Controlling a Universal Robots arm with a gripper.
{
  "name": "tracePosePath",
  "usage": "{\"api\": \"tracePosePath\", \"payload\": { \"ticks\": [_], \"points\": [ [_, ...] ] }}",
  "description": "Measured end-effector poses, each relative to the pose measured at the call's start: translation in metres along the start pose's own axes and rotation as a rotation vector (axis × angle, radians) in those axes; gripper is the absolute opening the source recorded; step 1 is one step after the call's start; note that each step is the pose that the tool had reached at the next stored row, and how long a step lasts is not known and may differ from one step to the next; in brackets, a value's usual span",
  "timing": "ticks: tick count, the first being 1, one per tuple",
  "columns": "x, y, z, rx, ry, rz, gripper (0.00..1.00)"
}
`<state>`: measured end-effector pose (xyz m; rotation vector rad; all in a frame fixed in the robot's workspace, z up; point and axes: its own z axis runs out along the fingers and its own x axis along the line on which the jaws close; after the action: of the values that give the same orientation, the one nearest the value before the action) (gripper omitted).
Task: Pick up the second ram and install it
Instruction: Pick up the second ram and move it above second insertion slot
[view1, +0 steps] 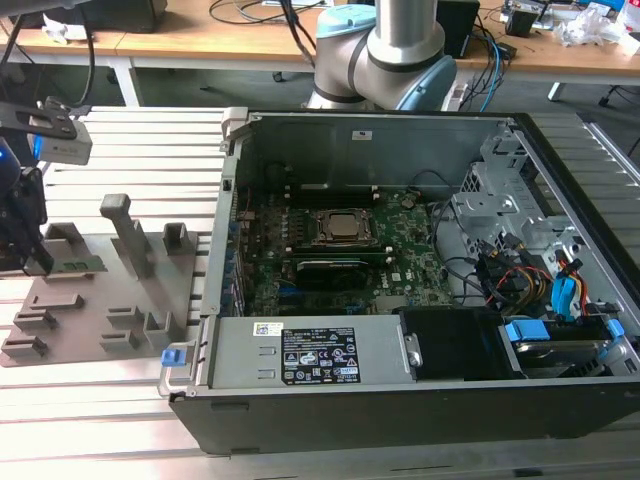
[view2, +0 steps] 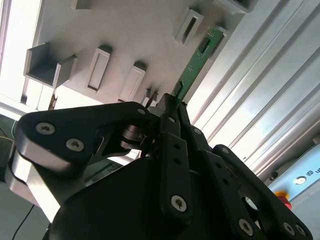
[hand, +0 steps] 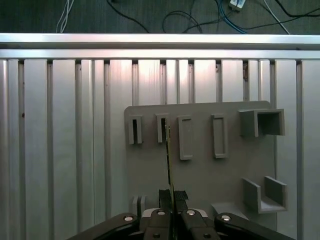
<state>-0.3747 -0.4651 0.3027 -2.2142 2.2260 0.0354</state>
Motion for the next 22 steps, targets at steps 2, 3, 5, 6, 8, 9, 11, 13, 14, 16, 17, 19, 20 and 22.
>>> {"api": "tracePosePath", "payload": {
  "ticks": [2, 3, 5, 6, 8, 9, 11, 13, 14, 16, 17, 19, 20, 22],
  "points": [
    [-0.0001, 0.0000, -0.0046, 0.0001, 0.0000, 0.000, 0.14],
    [-0.0001, 0.0001, -0.0073, 0.0000, 0.0000, 0.000, 0.14],
    [-0.0002, 0.0002, -0.0139, 0.0000, 0.0000, 0.000, 0.14],
    [-0.0003, 0.0002, -0.0152, 0.0001, 0.0000, 0.000, 0.14],
    [-0.0003, 0.0003, -0.0183, 0.0001, 0.0000, 0.000, 0.14],
    [-0.0003, 0.0003, -0.0197, 0.0000, 0.0000, 0.000, 0.14],
    [-0.0004, 0.0004, -0.0256, 0.0001, 0.0000, 0.000, 0.14],
    [-0.0005, 0.0005, -0.0314, 0.0001, 0.0000, 0.000, 0.14],
    [-0.0006, 0.0005, -0.0335, 0.0000, 0.0000, 0.000, 0.14],
    [-0.0007, 0.0005, -0.0384, 0.0000, 0.0000, 0.000, 0.14],
    [-0.0007, 0.0006, -0.0416, 0.0000, 0.0000, 0.000, 0.14],
    [-0.0009, 0.0007, -0.0497, 0.0001, 0.0000, 0.000, 0.14],
    [-0.0009, 0.0007, -0.0534, 0.0001, 0.0000, 0.000, 0.14],
    [-0.0011, 0.0009, -0.0620, 0.0000, 0.0000, 0.000, 0.14]
  ]
}}
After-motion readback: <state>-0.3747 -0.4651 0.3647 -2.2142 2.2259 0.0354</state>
